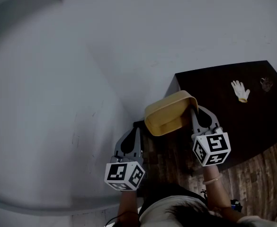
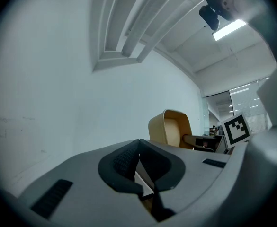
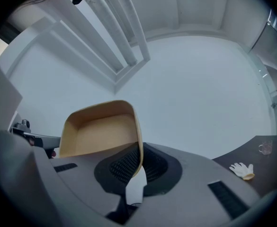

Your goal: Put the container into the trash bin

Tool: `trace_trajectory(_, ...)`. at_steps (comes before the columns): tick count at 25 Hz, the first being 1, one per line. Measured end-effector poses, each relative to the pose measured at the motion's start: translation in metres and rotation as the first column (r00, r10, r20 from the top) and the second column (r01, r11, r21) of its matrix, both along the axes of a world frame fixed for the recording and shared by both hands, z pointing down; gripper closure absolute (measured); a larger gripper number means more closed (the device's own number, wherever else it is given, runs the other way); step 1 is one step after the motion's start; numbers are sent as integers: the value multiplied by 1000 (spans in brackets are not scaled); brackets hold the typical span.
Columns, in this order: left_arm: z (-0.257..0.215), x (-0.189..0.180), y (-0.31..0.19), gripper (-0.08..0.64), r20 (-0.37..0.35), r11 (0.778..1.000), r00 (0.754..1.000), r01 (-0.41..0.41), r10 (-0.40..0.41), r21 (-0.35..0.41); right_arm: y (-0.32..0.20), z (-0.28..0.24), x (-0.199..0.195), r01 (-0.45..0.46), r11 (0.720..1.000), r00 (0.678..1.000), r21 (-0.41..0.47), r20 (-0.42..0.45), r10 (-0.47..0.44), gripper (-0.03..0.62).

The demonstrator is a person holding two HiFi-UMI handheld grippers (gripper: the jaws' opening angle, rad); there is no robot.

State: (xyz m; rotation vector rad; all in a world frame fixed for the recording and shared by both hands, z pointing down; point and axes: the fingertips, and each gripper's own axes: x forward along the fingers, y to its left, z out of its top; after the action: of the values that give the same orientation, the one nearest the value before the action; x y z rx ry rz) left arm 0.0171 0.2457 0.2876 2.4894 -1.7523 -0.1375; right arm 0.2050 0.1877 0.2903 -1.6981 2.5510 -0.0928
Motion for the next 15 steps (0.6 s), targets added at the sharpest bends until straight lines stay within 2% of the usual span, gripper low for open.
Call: trace_trajectory(15,13,-25,-76,540,-11,1000,1000,1,-1,-4,-77,13,-19,-19,1000,1000,-9,0,19,580)
